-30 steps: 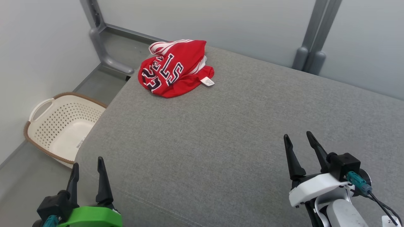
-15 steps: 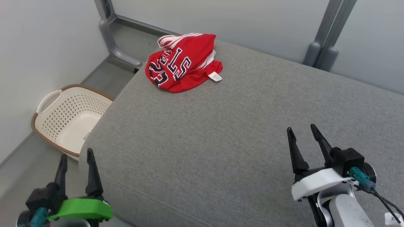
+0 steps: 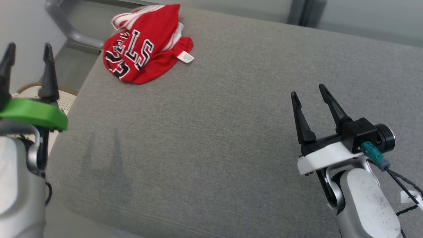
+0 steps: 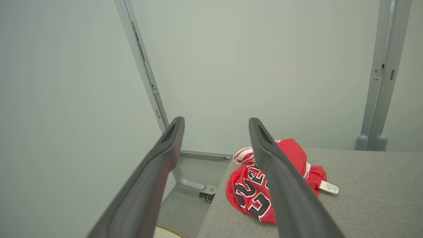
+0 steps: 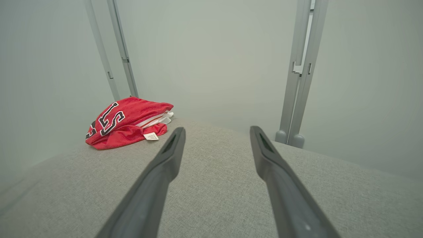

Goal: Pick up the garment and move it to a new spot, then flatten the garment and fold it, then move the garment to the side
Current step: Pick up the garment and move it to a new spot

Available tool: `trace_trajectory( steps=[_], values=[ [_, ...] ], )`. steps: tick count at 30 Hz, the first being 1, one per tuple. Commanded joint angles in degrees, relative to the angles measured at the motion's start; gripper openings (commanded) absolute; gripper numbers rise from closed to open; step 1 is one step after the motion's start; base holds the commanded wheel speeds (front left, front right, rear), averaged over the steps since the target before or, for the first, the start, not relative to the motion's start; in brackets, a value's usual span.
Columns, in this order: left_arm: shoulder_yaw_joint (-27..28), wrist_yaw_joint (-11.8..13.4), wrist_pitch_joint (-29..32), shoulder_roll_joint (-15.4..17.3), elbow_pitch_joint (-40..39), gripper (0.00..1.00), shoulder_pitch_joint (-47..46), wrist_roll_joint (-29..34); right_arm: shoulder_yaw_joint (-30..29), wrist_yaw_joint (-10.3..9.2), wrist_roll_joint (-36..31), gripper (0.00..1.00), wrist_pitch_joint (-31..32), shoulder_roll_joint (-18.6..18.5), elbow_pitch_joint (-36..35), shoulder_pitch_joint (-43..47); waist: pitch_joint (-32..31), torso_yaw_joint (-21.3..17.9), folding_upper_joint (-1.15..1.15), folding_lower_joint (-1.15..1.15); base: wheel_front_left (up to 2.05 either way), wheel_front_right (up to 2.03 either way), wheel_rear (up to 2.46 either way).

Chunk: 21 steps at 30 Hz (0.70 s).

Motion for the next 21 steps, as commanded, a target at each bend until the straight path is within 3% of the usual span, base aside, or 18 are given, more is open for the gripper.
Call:
trace_trajectory(
  steps=[1, 9, 21],
  values=[
    [0.0, -0.6, 2.8, 2.6, 3.4, 1.00, -6.4, -0.2, 0.7, -0.08, -1.1, 1.00, 0.8, -0.2, -1.6, -2.6, 9.4, -9.0, 0.00, 0.00, 0.00, 0.00, 0.00],
    [-0.3, -1.6, 10.7, 6.7, 15.2, 1.00, -20.0, -3.9, 1.5, -0.08, -2.3, 1.00, 1.5, -0.2, -5.7, -6.3, 17.7, -15.9, 0.00, 0.00, 0.00, 0.00, 0.00],
    [-0.4, -1.9, 13.3, 9.4, 29.1, 1.00, -28.0, -6.6, 0.9, -0.08, -3.4, 1.00, 1.8, -0.1, -9.6, -6.8, 25.1, -19.4, 0.00, 0.00, 0.00, 0.00, 0.00]
  ],
)
